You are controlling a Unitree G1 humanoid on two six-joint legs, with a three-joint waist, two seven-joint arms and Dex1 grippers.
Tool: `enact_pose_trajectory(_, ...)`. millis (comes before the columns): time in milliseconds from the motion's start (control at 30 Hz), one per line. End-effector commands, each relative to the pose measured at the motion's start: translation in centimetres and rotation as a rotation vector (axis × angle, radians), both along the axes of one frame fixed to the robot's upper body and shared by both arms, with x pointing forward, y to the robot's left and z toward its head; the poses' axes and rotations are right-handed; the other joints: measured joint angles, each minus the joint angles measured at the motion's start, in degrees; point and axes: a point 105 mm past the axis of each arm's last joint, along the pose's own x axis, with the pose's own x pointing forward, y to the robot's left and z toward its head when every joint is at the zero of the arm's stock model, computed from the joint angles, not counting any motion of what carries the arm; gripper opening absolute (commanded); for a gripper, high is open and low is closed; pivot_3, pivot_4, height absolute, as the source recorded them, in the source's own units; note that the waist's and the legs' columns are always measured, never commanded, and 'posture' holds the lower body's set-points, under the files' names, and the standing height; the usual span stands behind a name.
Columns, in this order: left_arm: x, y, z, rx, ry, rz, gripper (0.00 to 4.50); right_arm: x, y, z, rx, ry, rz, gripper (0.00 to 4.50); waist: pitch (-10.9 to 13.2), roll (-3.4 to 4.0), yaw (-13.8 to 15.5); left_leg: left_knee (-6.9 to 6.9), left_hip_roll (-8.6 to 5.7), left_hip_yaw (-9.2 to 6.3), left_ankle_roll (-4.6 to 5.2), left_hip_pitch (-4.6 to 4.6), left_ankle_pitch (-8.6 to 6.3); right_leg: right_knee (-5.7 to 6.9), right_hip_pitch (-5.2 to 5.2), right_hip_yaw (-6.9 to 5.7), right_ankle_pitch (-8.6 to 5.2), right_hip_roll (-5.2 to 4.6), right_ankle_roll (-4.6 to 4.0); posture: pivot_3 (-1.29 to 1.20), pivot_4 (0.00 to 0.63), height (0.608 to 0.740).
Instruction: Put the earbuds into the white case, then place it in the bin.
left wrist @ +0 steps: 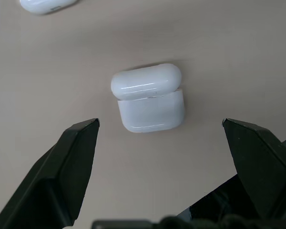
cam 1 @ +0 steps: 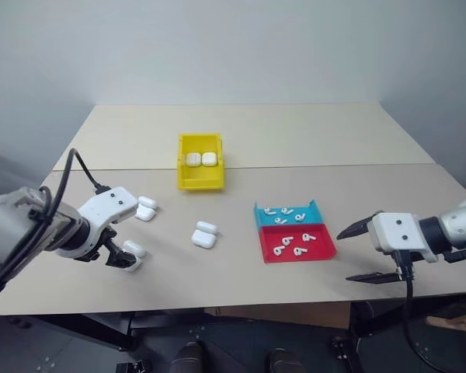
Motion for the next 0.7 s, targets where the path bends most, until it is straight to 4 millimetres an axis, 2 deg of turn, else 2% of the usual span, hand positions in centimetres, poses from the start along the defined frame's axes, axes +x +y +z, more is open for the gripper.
enact_pose_trajectory(33, 0.4, 0.6, 0.0, 0.034, -0.007, 0.032, 4.5, -0.3, 0.1, 1.1, 0.008, -0.034, 0.002, 4.47, 0.0, -0.01, 0.0, 0.0, 0.0, 0.0, 0.0, 0.0, 0.0, 0.0, 0.0, 0.0, 0.0, 0.0, 0.0, 0.0, 0.15, 0.74)
enact_pose_trajectory(467, 1.3, 0.8, -2.9, 0.015, 0.022, 0.109, 4.5, -0.4, -0.2, 1.6, 0.007, -0.023, -0.02, 4.47, 0.0, -0.05, 0.4, 0.21, -0.02, 0.1, -0.02, 0.01, -0.01, 0.0, 0.03, 0.22, -0.02, 0.0, -0.18, 0.0, 0.15, 0.74)
enact_pose_trajectory(700, 1.8, -0.2, -3.7, -0.008, 0.032, 0.102, 4.5, -0.4, -0.4, 1.7, 0.007, -0.022, -0.027, 4.47, 0.0, -0.06, 0.4, 0.21, -0.02, 0.11, -0.01, 0.0, -0.01, 0.0, 0.03, 0.23, 0.02, 0.0, -0.16, 0.0, 0.15, 0.74)
